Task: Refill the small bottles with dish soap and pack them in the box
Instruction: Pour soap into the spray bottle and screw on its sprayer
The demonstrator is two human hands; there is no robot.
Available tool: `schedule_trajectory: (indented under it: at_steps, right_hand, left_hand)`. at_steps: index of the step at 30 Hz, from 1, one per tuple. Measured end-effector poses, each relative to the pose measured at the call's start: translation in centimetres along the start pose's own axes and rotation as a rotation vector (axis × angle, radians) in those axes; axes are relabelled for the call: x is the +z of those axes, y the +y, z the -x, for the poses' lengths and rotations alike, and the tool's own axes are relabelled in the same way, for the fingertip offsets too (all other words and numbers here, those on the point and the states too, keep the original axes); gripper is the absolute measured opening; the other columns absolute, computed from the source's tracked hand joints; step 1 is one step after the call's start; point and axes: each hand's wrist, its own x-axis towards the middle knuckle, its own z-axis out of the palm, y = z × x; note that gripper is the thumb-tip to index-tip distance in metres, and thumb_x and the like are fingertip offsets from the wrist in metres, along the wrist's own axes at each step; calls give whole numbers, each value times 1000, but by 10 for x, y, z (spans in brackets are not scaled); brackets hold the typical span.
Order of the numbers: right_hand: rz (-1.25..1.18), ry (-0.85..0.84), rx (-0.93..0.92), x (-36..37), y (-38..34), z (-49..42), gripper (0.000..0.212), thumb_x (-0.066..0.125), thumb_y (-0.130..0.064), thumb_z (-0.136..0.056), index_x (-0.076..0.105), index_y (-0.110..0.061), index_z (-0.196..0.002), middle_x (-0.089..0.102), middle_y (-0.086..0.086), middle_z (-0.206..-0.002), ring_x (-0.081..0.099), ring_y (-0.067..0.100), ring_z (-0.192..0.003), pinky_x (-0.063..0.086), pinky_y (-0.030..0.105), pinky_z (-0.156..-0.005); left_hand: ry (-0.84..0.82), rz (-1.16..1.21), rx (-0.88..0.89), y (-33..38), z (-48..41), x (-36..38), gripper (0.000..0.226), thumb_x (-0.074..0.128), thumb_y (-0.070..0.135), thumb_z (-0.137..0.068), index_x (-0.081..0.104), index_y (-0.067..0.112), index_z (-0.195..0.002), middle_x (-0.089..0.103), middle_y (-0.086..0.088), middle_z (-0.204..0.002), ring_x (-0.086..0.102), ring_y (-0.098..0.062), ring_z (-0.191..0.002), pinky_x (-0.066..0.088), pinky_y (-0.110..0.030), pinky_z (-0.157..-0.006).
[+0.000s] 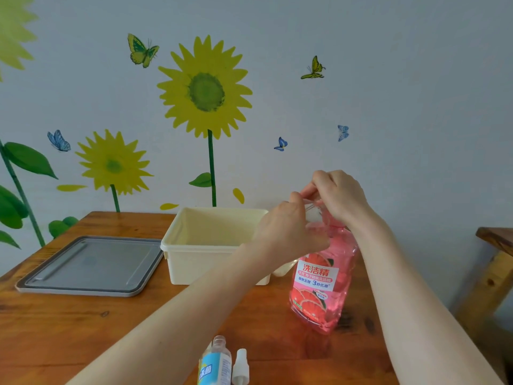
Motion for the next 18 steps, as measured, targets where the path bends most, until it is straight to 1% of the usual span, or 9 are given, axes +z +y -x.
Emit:
schedule_trajectory:
  at_steps: [3,6,9,11,14,16,18]
  right_hand:
    - [-37,-20,13,-1,-2,1,45,33,-24,-89,73,-20,-68,68,-16,-74,61,15,-83,45,33,-79]
    - [-9,-76,13,-6,-8,-1,45,33,-25,-88,74,-17,-72,66,-18,-71,60,16,-82,43,31,-74]
    - [-31,-66,26,-11,-10,-5,45,32,-28,-86,74,-18,-72,67,-18,-70,59,10,-77,42,26,-66]
    - [-7,-45,30,-7,-7,-5,47,30,-33,-82,74,-19,-72,66,-18,-70,58,9,-75,41,25,-64]
    - [-4,-11,6,0,-2,0,49,27,-34,-76,74,-19,-72,67,-17,-72,59,13,-79,43,30,-72]
    - [-18,1,15,2,-3,3,49,28,-34,-77,75,-19,-73,69,-15,-75,60,14,-81,44,32,-76]
    - [6,-17,20,1,-5,3,48,29,-33,-81,75,-19,-75,71,-12,-79,60,16,-83,43,32,-76]
  left_hand:
    - [-2,-5,1,1,2,-2,48,64,40,-70,29,17,-94,42,8,-69,41,-3,-60,28,-21,-44]
    - [-4,-16,3,4,1,-8,49,64,42,-71,33,15,-97,41,10,-70,41,-3,-59,29,-20,-44]
    - [30,-27,11,5,-2,-10,51,65,44,-69,29,18,-95,38,11,-69,39,-1,-59,29,-20,-43]
    - [24,-13,4,3,-3,-5,49,64,43,-69,29,18,-93,41,10,-70,41,-2,-60,30,-20,-44]
    - [3,7,-20,-1,-2,3,51,65,42,-68,28,19,-94,43,9,-71,43,-3,-61,31,-21,-45]
    - [-4,13,-26,-1,0,3,52,66,42,-69,28,19,-95,43,9,-71,43,-3,-62,31,-21,-44]
    - [-14,12,-24,-1,2,0,51,66,42,-70,29,18,-95,43,8,-71,43,-4,-62,31,-21,-45]
